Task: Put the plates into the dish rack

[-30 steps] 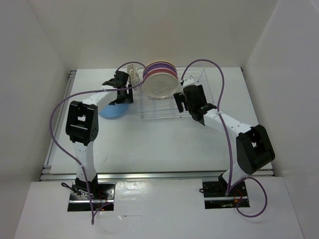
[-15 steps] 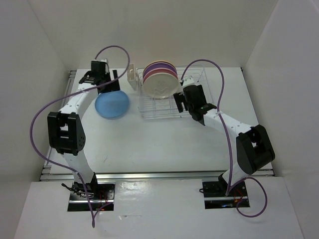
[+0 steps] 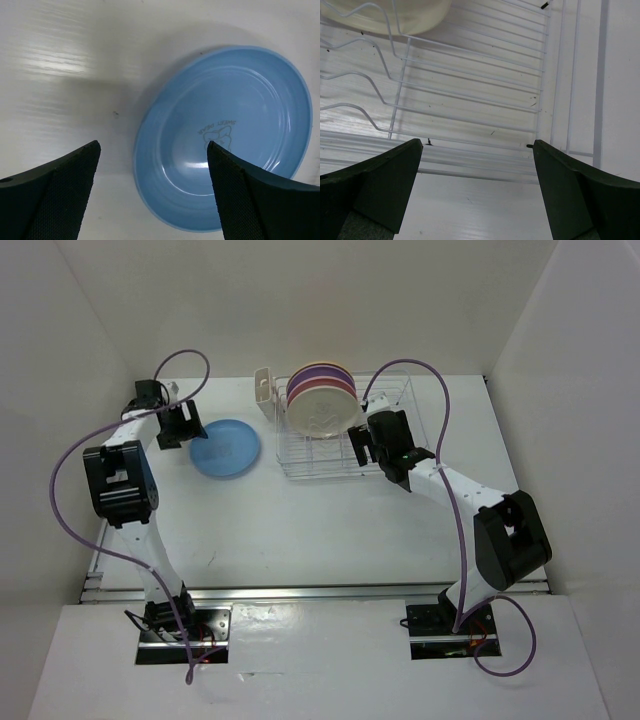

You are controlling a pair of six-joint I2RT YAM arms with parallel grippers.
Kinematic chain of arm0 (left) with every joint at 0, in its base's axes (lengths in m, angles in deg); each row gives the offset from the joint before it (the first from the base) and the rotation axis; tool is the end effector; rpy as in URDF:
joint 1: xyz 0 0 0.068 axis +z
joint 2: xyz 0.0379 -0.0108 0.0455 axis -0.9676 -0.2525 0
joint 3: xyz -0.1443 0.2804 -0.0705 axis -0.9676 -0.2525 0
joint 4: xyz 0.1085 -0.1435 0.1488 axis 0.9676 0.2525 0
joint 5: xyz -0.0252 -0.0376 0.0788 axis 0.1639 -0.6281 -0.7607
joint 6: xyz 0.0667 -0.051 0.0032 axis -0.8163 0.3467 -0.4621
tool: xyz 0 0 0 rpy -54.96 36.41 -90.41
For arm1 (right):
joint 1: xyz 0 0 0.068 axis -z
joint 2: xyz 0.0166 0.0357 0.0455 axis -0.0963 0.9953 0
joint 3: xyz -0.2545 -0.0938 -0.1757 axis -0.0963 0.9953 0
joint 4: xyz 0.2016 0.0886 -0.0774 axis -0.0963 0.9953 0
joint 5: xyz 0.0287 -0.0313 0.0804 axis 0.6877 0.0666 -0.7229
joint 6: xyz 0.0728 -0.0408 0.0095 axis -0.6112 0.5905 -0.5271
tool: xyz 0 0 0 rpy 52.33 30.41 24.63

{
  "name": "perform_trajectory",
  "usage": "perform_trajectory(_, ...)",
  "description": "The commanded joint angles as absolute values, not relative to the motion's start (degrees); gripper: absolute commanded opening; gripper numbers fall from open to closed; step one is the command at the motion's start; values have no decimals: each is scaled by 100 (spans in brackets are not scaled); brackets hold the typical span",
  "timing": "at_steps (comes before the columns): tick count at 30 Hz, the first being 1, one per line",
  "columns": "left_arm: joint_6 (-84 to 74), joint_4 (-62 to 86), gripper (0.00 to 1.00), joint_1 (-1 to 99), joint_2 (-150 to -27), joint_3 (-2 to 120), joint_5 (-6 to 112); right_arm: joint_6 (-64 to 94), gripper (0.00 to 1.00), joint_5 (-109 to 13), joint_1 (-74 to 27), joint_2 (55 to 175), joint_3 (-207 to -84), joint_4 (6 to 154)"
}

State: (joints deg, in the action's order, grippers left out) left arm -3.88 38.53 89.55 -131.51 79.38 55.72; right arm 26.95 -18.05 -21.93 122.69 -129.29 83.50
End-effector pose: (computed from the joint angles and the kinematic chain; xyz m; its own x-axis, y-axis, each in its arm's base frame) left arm 0.4730 0.1048 0.2384 -0.6976 -0.4069 -0.5897 -0.2873 0.9129 -0.2900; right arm 0.3229 0.1363 0.2985 -0.4704 -0.3395 -0.8145 -0.1893 0.9404 -0.2826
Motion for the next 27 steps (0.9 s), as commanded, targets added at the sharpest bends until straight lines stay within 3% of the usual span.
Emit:
perform_trajectory(1, -607, 3780, 92, 9032, -13436, 8142, 6402, 2673, 100, -1744, -2163, 12126, -13027, 8296)
perform_trajectory(8, -677, 3998, 83, 9032, -14052, 8449, 6474, 2673, 100, -1744, -2163, 12231, -13089, 8348)
perform_trajectory(11, -747, 4139, 71, 9032, -14227, 8502, 6281, 2673, 100, -1744, -2163, 12283, -13142, 8348)
perform_trajectory(13, -747, 4332, 54, 9032, -14290, 8563, 6140, 2673, 100, -1744, -2163, 12284, -13142, 8348)
perform_trajectory(16, -818, 4386, 43, 9032, -14290, 8485, 5929, 2673, 100, -1744, -2163, 12284, -13142, 8348)
perform_trajectory(19, -879, 4438, 23, 9032, -14237, 8397, 5771, 2673, 100, -1744, -2163, 12284, -13142, 8348)
perform_trajectory(20, -879, 4491, 0, 9032, -14237, 8397, 5718, 2673, 100, -1744, -2163, 12284, -13142, 8296)
perform_trajectory(27, -879, 4623, 0, 9032, -14071, 8721, 5928, 2673, 100, -1744, -2163, 12284, -13142, 8296)
